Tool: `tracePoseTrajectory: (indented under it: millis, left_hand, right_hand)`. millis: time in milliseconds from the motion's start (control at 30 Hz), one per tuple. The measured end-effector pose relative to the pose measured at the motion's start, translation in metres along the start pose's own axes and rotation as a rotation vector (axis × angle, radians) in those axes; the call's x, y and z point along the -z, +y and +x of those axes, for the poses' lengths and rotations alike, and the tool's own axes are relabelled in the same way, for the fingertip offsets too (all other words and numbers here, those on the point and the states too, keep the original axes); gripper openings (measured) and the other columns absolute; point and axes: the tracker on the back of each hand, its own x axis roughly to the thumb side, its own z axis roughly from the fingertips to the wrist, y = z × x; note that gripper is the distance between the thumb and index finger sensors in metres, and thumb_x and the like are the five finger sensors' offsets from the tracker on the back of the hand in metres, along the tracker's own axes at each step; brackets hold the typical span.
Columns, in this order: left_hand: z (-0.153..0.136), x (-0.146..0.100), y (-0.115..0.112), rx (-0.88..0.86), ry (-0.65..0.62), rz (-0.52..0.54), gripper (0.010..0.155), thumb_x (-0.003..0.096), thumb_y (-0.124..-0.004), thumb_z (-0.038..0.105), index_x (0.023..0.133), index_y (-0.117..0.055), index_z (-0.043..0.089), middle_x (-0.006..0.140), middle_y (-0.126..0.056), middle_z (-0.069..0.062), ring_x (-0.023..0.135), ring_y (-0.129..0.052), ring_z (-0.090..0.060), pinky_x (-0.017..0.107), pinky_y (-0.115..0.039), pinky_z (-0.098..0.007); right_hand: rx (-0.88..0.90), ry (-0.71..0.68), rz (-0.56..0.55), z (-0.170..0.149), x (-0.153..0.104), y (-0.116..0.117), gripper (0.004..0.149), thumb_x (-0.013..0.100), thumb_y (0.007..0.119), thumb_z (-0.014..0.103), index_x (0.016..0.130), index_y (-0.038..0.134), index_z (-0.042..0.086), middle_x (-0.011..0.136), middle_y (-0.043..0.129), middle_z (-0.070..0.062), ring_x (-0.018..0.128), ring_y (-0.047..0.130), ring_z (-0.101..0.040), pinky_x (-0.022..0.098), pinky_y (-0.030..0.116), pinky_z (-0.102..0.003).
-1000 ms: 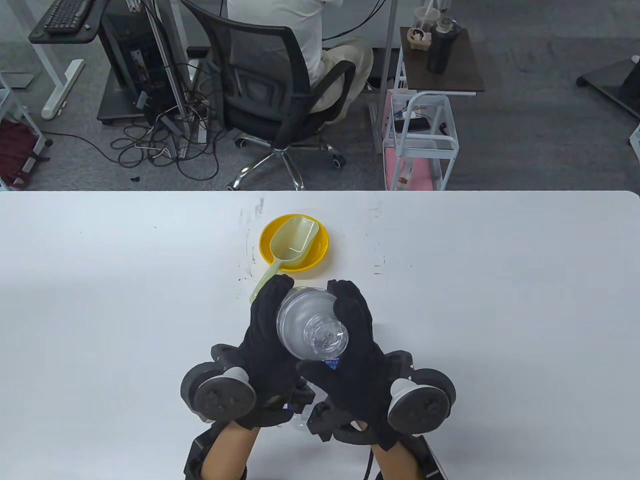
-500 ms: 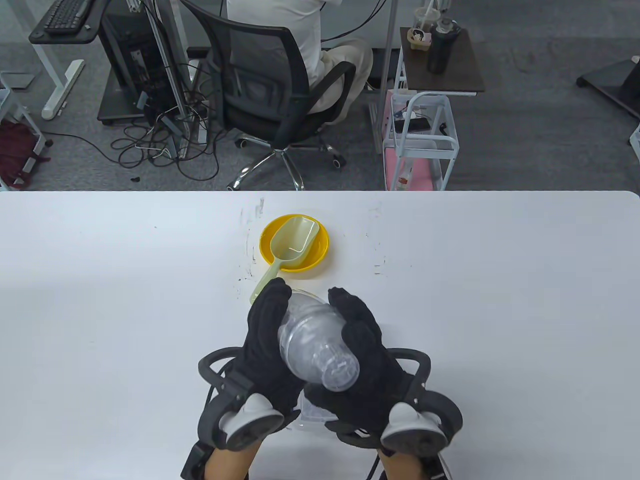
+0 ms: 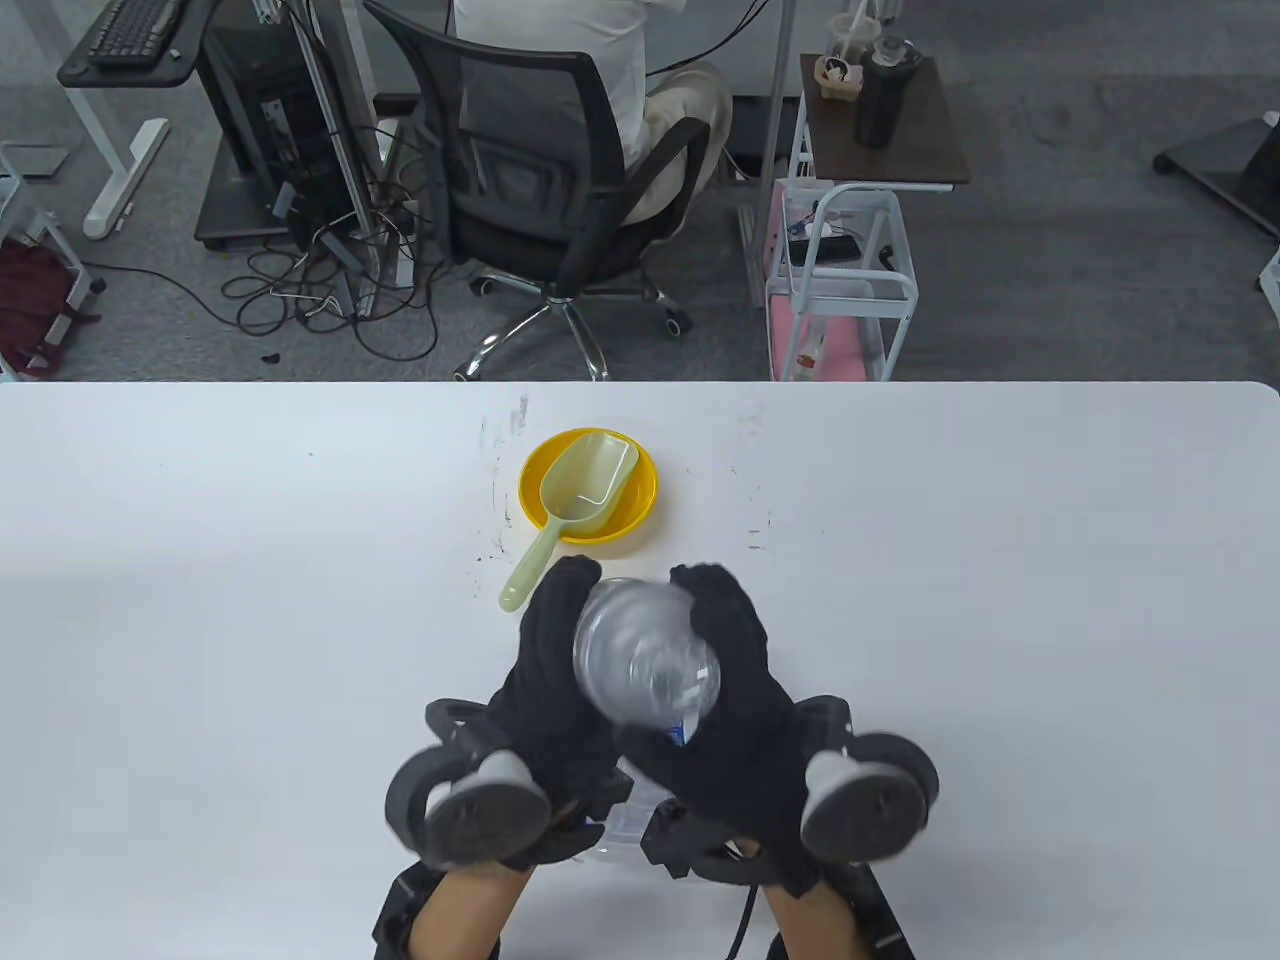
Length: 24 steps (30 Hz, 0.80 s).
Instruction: Shake ice in a plastic shaker with both hands
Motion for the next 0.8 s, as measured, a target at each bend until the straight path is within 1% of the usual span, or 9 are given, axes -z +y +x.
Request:
tracePoseTrajectory:
  millis: [67,100,200,333,500,600,700,733,800]
  left_hand:
    - [-0.002,-0.003,-0.004,0.227,0.025,-0.076,0.105,0.0463,-0.078,0.071,0.113,-0.027,0.008,0.111,-0.056,-0.018,0.096,-0.088,-0.033,0.042,-0.101,-0.022]
    - [-0.012,-0.008,-0.015,0.17,0.124,-0.192,0.105,0.0459,-0.077,0.072,0.113,-0.027,0.009,0.112,-0.057,-0.016,0.096,-0.089,-0.031,0.044,-0.101,-0.022]
    - [-0.023,-0.014,-0.03,-0.227,0.236,-0.233,0.106,0.0462,-0.093,0.054,0.114,-0.024,0.011,0.114,-0.046,-0.022,0.1,-0.072,-0.047,0.051,-0.089,-0.045]
    - [-0.037,-0.016,-0.044,-0.129,0.311,-0.432,0.105,0.0434,-0.087,0.065,0.114,-0.034,0.008,0.11,-0.061,-0.021,0.093,-0.089,-0.04,0.05,-0.096,-0.04]
    - [-0.062,-0.035,-0.077,-0.636,0.614,-0.757,0.105,0.0435,-0.095,0.052,0.112,-0.033,0.001,0.107,-0.053,-0.032,0.09,-0.077,-0.056,0.049,-0.085,-0.058]
    - [-0.052,-0.023,-0.058,-0.567,0.473,-0.553,0.105,0.0442,-0.095,0.051,0.114,-0.029,0.007,0.112,-0.047,-0.027,0.097,-0.07,-0.054,0.056,-0.08,-0.058]
    - [-0.02,-0.002,-0.009,-0.14,0.051,-0.039,0.106,0.0456,-0.087,0.062,0.114,-0.021,0.015,0.116,-0.043,-0.017,0.105,-0.07,-0.041,0.065,-0.085,-0.047]
    - [-0.016,-0.001,-0.006,-0.006,-0.012,0.006,0.106,0.0443,-0.084,0.065,0.113,-0.023,0.012,0.114,-0.048,-0.018,0.102,-0.076,-0.038,0.062,-0.09,-0.044]
    - [-0.037,-0.012,-0.024,0.091,0.12,-0.229,0.106,0.0455,-0.075,0.076,0.113,-0.027,0.01,0.112,-0.057,-0.014,0.098,-0.089,-0.029,0.057,-0.1,-0.03]
  right_hand:
    - [-0.184,0.022,0.009,-0.012,-0.002,0.005,0.126,0.016,0.088,0.073,0.113,0.022,0.029,0.114,0.054,-0.013,0.087,0.09,-0.037,0.05,0.096,-0.041]
    - [-0.185,0.133,0.114,-0.027,-0.01,0.01,0.126,0.019,0.086,0.077,0.114,0.019,0.029,0.116,0.051,-0.013,0.089,0.09,-0.035,0.051,0.097,-0.037]
    - [0.134,0.328,0.191,-0.036,-0.013,0.017,0.123,0.026,0.101,0.058,0.115,0.021,0.032,0.12,0.038,-0.017,0.097,0.07,-0.052,0.058,0.079,-0.058]
    - [-0.087,0.519,0.258,-0.047,-0.019,0.022,0.118,0.032,0.087,0.07,0.118,0.02,0.024,0.117,0.045,-0.024,0.091,0.08,-0.05,0.053,0.087,-0.05]
    - [0.012,0.875,0.432,-0.067,-0.03,0.03,0.118,0.035,0.091,0.06,0.117,0.017,0.017,0.113,0.036,-0.032,0.085,0.069,-0.06,0.052,0.078,-0.058]
    - [-0.023,0.644,0.377,-0.05,-0.019,0.023,0.118,0.033,0.092,0.062,0.116,0.016,0.025,0.117,0.035,-0.024,0.091,0.07,-0.054,0.052,0.081,-0.053]
    - [-0.003,0.048,0.075,-0.009,-0.01,0.016,0.118,0.023,0.094,0.058,0.11,0.017,0.042,0.122,0.032,-0.007,0.104,0.065,-0.042,0.066,0.078,-0.054]
    - [-0.065,-0.024,0.01,-0.009,-0.011,0.018,0.119,0.02,0.091,0.059,0.11,0.016,0.039,0.12,0.037,-0.009,0.101,0.072,-0.041,0.063,0.083,-0.05]
    - [-0.233,0.15,0.16,-0.036,-0.021,0.028,0.118,0.027,0.079,0.075,0.114,0.011,0.032,0.118,0.042,-0.013,0.096,0.081,-0.035,0.06,0.092,-0.037]
